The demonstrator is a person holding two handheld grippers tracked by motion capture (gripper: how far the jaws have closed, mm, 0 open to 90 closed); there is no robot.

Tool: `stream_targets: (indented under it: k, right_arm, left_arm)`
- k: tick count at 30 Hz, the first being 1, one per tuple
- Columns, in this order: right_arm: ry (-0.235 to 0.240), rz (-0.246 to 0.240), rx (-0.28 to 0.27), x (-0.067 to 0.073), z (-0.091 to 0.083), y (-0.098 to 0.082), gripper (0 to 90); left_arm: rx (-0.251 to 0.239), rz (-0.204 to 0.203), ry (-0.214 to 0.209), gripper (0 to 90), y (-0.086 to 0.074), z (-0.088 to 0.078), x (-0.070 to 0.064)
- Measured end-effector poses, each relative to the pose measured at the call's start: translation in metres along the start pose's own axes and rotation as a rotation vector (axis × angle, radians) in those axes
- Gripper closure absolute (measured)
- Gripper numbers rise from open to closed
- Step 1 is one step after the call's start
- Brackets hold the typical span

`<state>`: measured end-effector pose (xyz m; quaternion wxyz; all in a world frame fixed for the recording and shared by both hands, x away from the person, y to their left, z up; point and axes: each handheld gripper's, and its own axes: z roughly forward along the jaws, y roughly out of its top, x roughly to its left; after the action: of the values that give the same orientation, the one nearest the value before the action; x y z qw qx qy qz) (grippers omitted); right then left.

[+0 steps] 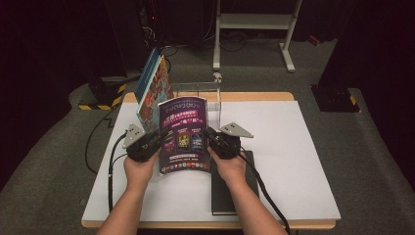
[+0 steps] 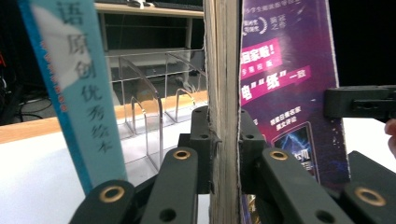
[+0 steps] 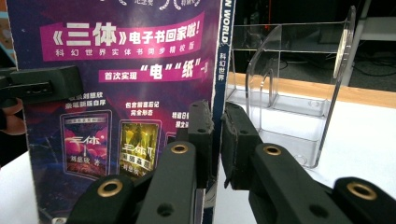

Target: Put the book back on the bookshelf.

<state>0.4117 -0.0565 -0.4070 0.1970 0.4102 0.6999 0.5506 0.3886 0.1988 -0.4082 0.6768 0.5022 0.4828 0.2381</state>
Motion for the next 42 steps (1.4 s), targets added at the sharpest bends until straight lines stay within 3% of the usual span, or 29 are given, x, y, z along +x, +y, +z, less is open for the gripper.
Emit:
stream_targets:
  k: [15,42]
  right_arm:
    - [0.027,-0.019,-0.029,0.008,-0.019,-0.007,82.5]
    - [0.066,-0.055,-0.099,0.026,-0.054,-0.030,80.9]
  left_arm:
    - [-0.010,-0.001,-0.024,77.8,-0.001,-0.016,-0.001]
    - [-0.051,0.034,-0.028,60.8,-0.012,-0.039,-0.008]
